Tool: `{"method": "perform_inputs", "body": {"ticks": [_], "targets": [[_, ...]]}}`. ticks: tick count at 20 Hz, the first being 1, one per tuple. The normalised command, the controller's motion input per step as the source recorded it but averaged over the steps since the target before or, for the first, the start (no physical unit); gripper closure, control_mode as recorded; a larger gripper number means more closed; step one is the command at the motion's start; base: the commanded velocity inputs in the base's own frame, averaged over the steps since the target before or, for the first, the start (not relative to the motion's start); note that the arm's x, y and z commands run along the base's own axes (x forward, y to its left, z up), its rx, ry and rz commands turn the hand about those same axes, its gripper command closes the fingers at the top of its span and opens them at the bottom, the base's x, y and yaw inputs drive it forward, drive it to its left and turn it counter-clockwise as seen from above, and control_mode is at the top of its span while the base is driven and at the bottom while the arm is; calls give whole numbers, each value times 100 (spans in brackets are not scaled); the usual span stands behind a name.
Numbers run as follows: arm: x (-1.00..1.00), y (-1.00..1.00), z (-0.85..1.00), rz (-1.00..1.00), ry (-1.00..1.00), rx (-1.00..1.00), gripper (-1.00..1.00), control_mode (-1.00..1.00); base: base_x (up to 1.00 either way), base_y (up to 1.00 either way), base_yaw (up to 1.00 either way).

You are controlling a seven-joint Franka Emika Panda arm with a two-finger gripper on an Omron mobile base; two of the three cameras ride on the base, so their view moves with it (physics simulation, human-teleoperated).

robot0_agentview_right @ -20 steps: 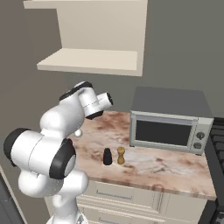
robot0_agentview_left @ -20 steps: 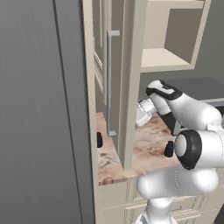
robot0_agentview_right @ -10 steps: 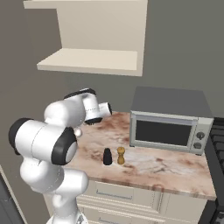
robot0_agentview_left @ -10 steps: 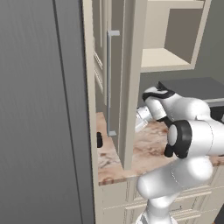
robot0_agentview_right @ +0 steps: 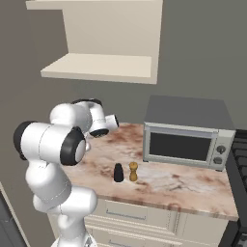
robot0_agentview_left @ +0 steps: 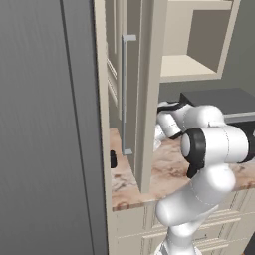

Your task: There are various items on the counter. Only move the condiments/shakers into the cabinet.

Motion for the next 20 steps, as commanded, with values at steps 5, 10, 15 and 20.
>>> {"method": "perform_inputs", "body": {"ticks": [5, 10, 15, 20], "targets": [[18, 15, -11, 5, 0, 1, -100, -100, 0, 0, 0], [21, 22, -15, 3, 0, 2, -100, -100, 0, 0, 0], [14, 26, -19, 3, 0, 1, -100, -100, 0, 0, 0], [12, 24, -17, 1, 0, 1, -100, -100, 0, 0, 0]]}}
